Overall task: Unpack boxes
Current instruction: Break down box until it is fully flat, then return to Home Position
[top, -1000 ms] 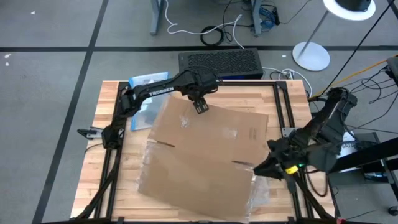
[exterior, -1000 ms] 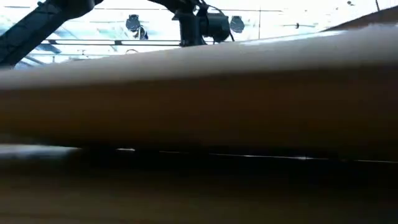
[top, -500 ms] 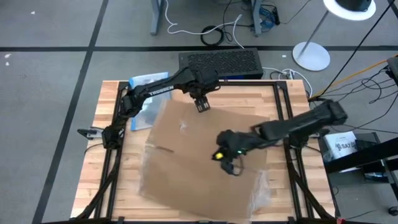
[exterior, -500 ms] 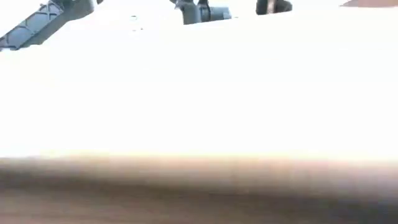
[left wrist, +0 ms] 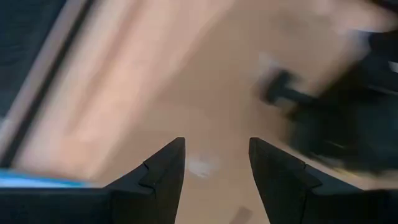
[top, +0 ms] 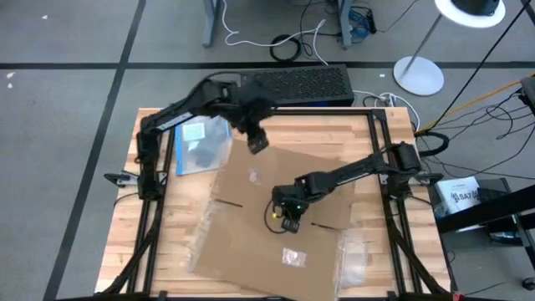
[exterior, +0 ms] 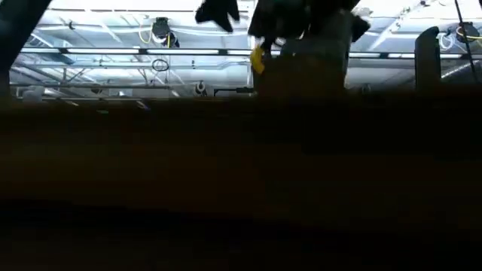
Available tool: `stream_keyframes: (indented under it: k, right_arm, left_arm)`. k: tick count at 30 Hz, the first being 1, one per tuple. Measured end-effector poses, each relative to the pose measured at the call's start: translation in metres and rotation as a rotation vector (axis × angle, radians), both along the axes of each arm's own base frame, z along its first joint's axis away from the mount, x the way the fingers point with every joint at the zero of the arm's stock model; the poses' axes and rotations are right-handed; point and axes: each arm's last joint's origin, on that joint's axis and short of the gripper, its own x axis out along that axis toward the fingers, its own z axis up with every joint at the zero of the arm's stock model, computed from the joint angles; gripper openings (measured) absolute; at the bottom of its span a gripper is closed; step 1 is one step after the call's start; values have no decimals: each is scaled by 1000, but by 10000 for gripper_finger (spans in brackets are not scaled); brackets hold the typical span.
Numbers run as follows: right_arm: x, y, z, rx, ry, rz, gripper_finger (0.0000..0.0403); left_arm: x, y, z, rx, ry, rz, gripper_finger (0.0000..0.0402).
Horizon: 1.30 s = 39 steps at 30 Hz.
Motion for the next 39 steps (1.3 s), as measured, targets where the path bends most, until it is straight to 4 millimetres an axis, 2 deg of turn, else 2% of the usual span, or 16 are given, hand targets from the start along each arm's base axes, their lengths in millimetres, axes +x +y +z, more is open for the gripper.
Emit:
stream_keyframes:
  k: [3, 7, 10, 13, 18, 26, 28, 31, 35, 39]
  right_arm:
    - [3, -9, -5, 8, 10, -14, 52]
    - [6, -22, -3, -8, -23, -23, 52]
    - [4, -35, -4, -39, -5, -5, 52]
    - [-4, -43, -3, -116, 42, 97, 52]
    - [-21, -63, -5, -183, 205, 159, 52]
    - [-24, -68, 6, -239, 167, 227, 52]
    - [-27, -68, 13, -258, 168, 215, 52]
    - [-35, -69, 35, -261, 124, 154, 52]
    - [-50, -64, 76, -272, -4, 53, 52]
    - [-72, -57, 128, -265, -234, -24, 52]
  left_arm:
    - [1, -29, 2, -17, 3, -101, 184]
    - [12, -57, -21, 40, 106, -201, 184]
    - [21, -64, -50, 127, 207, -195, 184]
    - [23, -66, -74, 138, 284, -187, 184]
    - [22, -83, -103, 73, 365, -246, 184]
    - [17, -111, -141, 23, 466, -331, 184]
    - [17, -117, -143, 41, 469, -339, 184]
    - [15, -121, -134, 77, 418, -327, 184]
    - [4, -123, -106, 127, 276, -305, 184]
    - [-14, -119, -69, 183, 89, -263, 184]
